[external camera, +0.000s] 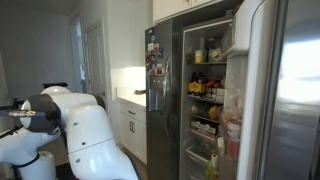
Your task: Put the green and white can beside the pink and white can on a shelf attached to the fridge door
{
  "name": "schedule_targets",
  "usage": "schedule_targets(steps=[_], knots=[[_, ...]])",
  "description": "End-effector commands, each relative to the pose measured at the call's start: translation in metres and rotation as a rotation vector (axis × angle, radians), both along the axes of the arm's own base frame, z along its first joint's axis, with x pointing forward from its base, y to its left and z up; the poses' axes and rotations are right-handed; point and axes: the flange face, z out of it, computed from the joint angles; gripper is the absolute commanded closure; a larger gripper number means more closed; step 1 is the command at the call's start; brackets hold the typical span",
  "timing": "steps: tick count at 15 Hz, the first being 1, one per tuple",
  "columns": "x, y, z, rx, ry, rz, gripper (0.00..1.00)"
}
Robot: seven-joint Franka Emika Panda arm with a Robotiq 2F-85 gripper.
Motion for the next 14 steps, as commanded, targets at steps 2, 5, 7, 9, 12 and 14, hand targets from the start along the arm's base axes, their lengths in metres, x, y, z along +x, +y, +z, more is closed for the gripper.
schedule_targets(steps=[2,5,7,9,12,14], knots=[[0.002,-0.012,-0.017,-0.015,0.037,-0.002,0.0],[-0.001,-0.017,-0.029,-0.027,0.057,0.003,0.0],[-0.001,-0.019,-0.034,-0.028,0.064,0.004,0.0],[0.0,-0.021,-0.039,-0.032,0.071,0.007,0.0],[0.003,-0.024,-0.043,-0.036,0.077,0.01,0.0],[0.004,-0.026,-0.045,-0.039,0.079,0.011,0.26]])
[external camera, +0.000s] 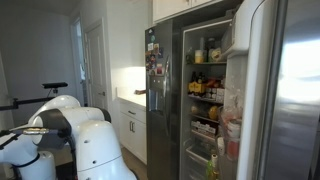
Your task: Put the green and white can beside the pink and white can on a shelf attached to the fridge door
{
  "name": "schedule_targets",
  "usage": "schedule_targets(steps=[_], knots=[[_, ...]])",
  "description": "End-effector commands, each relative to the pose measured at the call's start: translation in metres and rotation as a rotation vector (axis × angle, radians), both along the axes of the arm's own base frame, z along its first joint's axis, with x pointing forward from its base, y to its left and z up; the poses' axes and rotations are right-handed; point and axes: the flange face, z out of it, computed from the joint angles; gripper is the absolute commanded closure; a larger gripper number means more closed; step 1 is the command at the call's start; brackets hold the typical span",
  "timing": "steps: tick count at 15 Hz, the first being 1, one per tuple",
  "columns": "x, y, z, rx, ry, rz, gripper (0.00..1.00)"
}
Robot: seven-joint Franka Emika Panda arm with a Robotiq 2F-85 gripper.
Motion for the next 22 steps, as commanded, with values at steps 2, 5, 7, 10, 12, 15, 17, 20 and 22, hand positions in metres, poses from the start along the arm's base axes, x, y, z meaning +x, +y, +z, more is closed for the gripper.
schedule_targets(steps=[2,5,7,10,12,15,17,20,22], knots=[[0.006,-0.008,-0.002,-0.024,0.013,-0.005,0.42],[0.007,-0.009,-0.001,-0.028,0.013,-0.006,0.53],[0.006,-0.008,0.001,-0.031,0.011,-0.012,0.53],[0.008,-0.005,0.016,-0.035,0.0,0.001,0.53],[0.01,-0.002,0.027,-0.032,-0.007,0.009,0.53],[0.013,0.005,0.047,-0.033,-0.024,0.029,0.53],[0.014,0.013,0.068,-0.029,-0.039,0.048,0.53],[0.012,0.028,0.101,-0.022,-0.053,0.09,0.53],[0.009,0.042,0.126,-0.011,-0.056,0.13,0.53]])
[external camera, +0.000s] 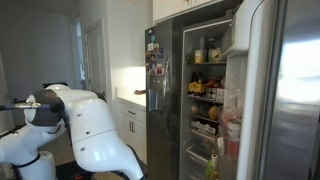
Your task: Put the green and white can beside the pink and white can on a shelf attached to the fridge door
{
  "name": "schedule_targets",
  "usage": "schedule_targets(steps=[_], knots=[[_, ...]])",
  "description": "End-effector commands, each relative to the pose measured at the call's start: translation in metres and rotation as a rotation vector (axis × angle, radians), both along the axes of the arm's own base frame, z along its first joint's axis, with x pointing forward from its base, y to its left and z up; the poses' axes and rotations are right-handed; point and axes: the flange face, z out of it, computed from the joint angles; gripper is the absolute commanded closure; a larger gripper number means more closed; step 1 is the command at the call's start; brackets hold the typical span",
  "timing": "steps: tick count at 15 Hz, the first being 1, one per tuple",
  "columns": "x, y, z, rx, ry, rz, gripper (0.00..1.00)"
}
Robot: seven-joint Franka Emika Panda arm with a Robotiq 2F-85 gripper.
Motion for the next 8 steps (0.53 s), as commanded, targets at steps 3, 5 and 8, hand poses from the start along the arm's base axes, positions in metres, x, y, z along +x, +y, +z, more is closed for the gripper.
schedule_targets(steps=[3,5,8], knots=[[-0.013,0.05,0.089,0.005,-0.02,0.14,0.53],[-0.015,0.066,0.116,-0.016,-0.033,0.193,0.53],[-0.013,0.094,0.162,-0.049,-0.068,0.259,0.53]])
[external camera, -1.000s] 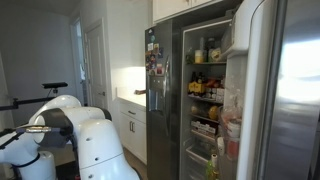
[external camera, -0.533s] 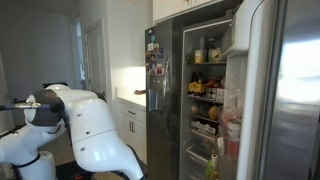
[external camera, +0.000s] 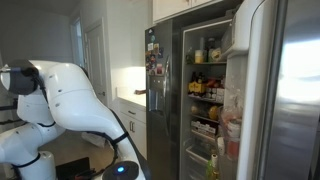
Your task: Put the green and white can beside the pink and white can on a shelf attached to the fridge door
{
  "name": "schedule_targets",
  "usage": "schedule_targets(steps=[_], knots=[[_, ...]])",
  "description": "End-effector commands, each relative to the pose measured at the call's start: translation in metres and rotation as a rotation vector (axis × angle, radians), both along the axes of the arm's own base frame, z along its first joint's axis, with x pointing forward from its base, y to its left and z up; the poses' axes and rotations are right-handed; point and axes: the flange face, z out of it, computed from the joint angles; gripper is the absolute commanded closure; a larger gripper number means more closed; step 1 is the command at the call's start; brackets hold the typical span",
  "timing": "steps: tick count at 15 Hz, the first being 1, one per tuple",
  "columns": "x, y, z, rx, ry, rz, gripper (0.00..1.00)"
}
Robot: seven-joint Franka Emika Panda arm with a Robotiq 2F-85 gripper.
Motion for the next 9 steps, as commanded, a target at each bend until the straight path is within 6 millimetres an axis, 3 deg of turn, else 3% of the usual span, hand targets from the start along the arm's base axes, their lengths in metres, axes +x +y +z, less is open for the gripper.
schedule_targets(steps=[1,6,9], knots=[[-0.002,0.047,0.065,-0.02,-0.05,0.093,0.53],[0.008,0.102,0.13,-0.081,-0.144,0.187,0.53],[0.012,0.133,0.159,-0.094,-0.201,0.239,0.53]])
